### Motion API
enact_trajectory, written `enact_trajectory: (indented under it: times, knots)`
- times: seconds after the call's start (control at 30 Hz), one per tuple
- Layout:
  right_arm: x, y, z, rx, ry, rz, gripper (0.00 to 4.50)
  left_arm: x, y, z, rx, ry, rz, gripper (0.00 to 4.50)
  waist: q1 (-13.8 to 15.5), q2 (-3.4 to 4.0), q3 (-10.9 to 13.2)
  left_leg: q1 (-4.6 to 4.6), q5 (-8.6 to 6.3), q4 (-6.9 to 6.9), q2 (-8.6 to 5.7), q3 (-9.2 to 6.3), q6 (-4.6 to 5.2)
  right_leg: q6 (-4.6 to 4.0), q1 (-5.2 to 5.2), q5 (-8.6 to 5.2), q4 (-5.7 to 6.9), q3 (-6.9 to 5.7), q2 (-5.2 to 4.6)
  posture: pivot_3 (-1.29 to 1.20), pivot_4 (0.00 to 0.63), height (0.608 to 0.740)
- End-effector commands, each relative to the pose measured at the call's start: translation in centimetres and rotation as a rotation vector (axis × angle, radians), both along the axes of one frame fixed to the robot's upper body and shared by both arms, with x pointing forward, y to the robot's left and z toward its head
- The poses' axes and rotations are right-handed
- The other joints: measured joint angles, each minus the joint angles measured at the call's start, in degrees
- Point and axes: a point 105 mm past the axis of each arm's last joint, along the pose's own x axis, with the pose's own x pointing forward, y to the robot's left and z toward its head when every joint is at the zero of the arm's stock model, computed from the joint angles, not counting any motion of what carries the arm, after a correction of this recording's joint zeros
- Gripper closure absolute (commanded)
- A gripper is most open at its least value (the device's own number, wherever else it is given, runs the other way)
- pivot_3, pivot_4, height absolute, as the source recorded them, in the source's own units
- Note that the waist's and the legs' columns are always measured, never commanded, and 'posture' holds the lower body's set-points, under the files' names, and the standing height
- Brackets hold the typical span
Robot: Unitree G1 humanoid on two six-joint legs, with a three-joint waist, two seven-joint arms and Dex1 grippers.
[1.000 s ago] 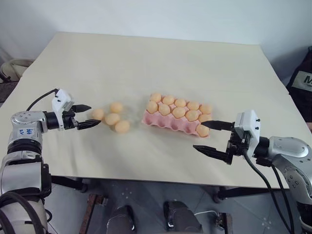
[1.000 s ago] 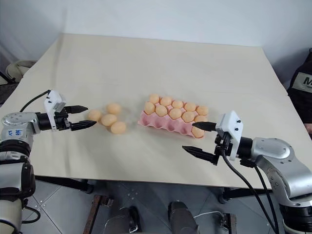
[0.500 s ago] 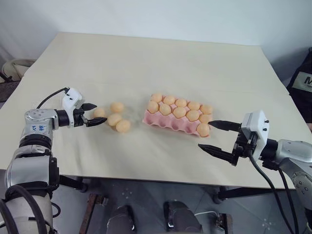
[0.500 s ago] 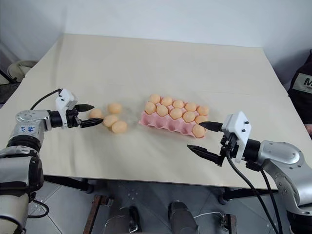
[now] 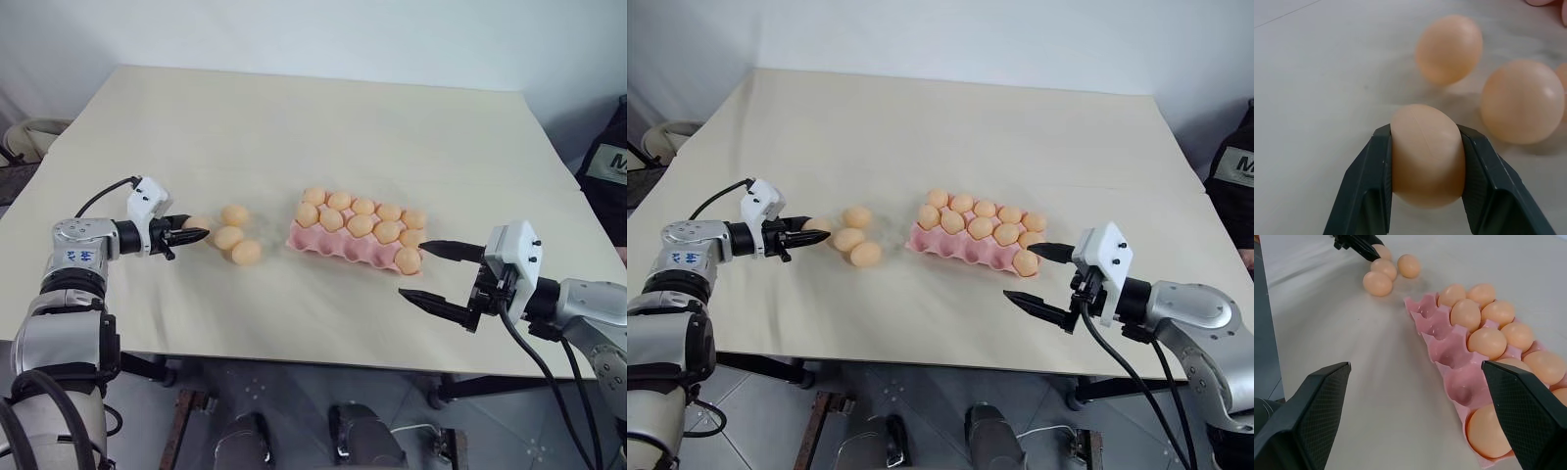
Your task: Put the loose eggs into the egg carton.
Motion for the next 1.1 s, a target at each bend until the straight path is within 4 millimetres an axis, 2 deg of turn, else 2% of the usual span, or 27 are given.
enact_trajectory:
  times: [0.03,0.27,0.33,0.43,0.57,0.63,0.67,0.87,1.03,1.1]
  knots:
    - [-0.1,-0.1,1.0,-0.004,-0.041,0.008,0.0,0.0,0.8,2.9,-0.014,-0.07,-0.005,3.05,-0.02,0.0,0.0,0.0,0.0,0.0,0.0,0.0,0.0,0.0,0.0,0.0,-0.01,0.0,0.0,0.0,0.15,0.74]
    - [0.0,-0.8,1.1,-0.011,-0.048,-0.004,0.0,-0.8,1.5,7.3,-0.017,-0.138,-0.071,3.05,0.07,0.0,0.0,-0.08,0.0,0.0,0.01,-0.02,0.0,0.0,-0.02,0.0,-0.05,-0.07,0.01,0.0,0.15,0.74]
    - [0.1,-1.0,1.1,-0.012,-0.049,-0.008,0.0,-0.8,0.9,8.8,-0.023,-0.166,-0.112,3.05,0.08,0.0,0.0,-0.09,-0.01,0.01,-0.01,-0.01,0.01,0.0,-0.02,0.0,-0.05,-0.07,0.0,0.0,0.15,0.74]
    - [0.1,-1.1,1.1,-0.012,-0.051,-0.011,0.0,-0.6,-1.1,10.5,-0.045,-0.201,-0.197,3.05,0.39,0.0,0.0,-0.11,-0.01,0.04,-0.01,-0.03,0.02,0.0,-0.01,0.0,-0.04,-0.1,0.0,0.0,0.15,0.74]
    - [0.2,-1.2,1.1,-0.013,-0.057,-0.017,0.0,-0.4,-4.5,11.7,-0.05,-0.217,-0.339,3.05,1.17,0.0,0.0,-0.11,-0.01,0.06,-0.02,-0.03,0.02,0.0,-0.01,0.0,-0.04,-0.09,0.0,0.0,0.15,0.74]
    - [0.2,-1.2,1.2,-0.012,-0.063,-0.025,0.0,-0.4,-7.6,12.2,-0.062,-0.219,-0.457,3.05,1.43,0.0,0.0,-0.11,-0.01,0.06,-0.03,-0.03,0.02,0.0,-0.01,0.0,-0.04,-0.1,0.0,0.0,0.15,0.74]
    - [0.2,-1.3,1.2,-0.01,-0.065,-0.031,0.0,-0.4,-9.8,12.4,-0.068,-0.222,-0.536,3.05,1.64,0.0,0.0,-0.12,-0.01,0.06,-0.03,-0.04,0.02,0.0,-0.01,0.0,-0.04,-0.1,0.0,0.0,0.15,0.74]
    - [-0.3,-2.4,0.9,-0.027,-0.069,-0.075,0.0,-0.9,-17.6,12.4,-0.101,-0.232,-0.773,3.05,2.62,0.0,0.0,-0.33,-0.01,0.17,-0.11,-0.16,0.08,0.14,-0.03,0.07,-0.2,-0.1,-0.01,0.0,0.15,0.74]
    - [-1.4,-4.7,0.8,-0.061,-0.067,-0.153,0.0,-1.3,-21.2,11.1,-0.104,-0.212,-0.867,3.05,2.5,0.04,0.02,-0.35,-0.01,0.16,-0.1,-0.18,0.06,0.28,-0.04,0.09,-0.26,-0.05,0.04,0.0,0.15,0.74]
    - [-1.8,-5.4,0.9,-0.067,-0.07,-0.182,0.0,-1.4,-22.0,10.8,-0.11,-0.208,-0.889,3.05,2.54,0.05,0.02,-0.35,0.0,0.17,-0.11,-0.24,0.06,0.29,-0.02,0.08,-0.26,-0.06,0.05,0.0,0.15,0.74]
